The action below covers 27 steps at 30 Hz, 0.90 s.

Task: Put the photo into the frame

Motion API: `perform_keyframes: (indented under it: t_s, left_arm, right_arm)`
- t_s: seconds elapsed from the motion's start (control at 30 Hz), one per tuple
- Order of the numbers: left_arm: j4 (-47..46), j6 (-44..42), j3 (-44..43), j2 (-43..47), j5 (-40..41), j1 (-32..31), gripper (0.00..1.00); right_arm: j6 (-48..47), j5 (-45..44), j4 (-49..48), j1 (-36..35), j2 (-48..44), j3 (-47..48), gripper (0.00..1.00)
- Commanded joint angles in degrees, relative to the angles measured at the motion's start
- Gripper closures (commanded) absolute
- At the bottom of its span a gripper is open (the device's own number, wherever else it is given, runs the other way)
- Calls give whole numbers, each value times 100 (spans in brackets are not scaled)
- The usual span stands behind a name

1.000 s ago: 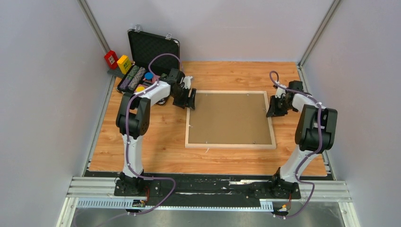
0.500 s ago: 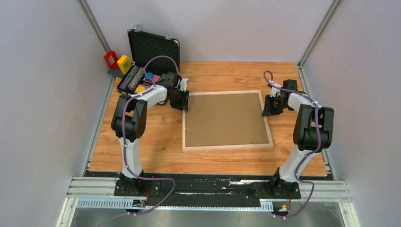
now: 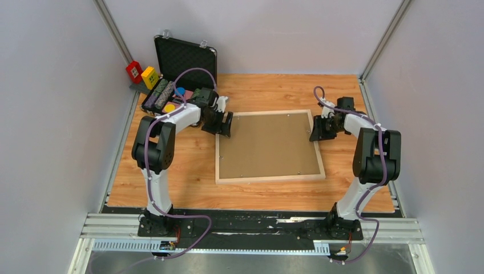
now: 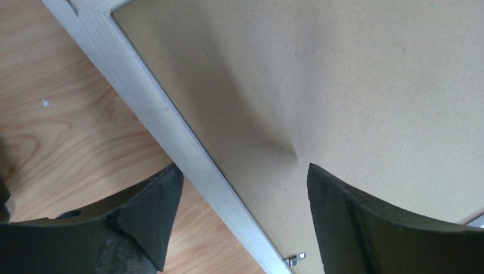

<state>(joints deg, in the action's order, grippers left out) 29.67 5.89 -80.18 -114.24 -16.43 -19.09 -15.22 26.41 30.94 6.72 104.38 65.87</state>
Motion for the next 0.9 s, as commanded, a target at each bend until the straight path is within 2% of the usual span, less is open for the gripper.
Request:
perform_keyframes:
  t_s: [0.0,0.37,0.87]
  left_arm:
    - [435,-386,142,330,41,25,10]
    - [733,-1346,1160,1021,171,20,8]
    - [653,-1451,1470,1037,-68,20,11]
  right_arm:
    - [108,481,-125,-118,-354,-88,61]
    - [22,231,-236,-110,-313,-152,55]
    - [17,189,-263,-110,-348,-179,55]
